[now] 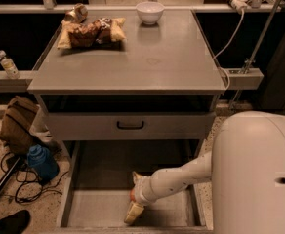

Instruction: Pick apple from middle drawer and place on counter

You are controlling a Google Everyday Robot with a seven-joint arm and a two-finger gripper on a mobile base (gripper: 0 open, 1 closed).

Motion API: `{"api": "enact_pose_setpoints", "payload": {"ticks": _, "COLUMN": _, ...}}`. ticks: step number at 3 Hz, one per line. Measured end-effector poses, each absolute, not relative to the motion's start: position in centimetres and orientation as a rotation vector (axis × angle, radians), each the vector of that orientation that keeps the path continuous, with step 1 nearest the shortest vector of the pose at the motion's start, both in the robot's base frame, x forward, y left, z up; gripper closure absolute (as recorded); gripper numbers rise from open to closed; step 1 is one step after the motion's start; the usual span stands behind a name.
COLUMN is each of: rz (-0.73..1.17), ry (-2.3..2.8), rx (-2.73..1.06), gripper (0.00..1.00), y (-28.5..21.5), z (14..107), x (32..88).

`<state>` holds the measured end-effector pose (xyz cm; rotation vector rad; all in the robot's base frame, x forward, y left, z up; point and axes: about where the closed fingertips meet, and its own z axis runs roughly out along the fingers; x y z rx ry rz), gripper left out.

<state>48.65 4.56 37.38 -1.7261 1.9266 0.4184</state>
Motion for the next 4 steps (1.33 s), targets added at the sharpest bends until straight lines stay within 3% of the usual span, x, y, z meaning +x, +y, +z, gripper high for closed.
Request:
{"api": "enact_pose_setpoints", "payload": {"ticks": 1, "rz": 0.411, "ry": 1.934, "rx": -1.679, "gripper": 0.0, "y": 3.07, "z": 37.76, "x": 48.32}}
{"api": "enact_pose_setpoints", "payload": {"ticks": 4, "rz": 0.409, "ry": 1.939, "rx": -1.671, "gripper": 0.64, "y": 2.76, "z": 37.76, "x": 48.31}}
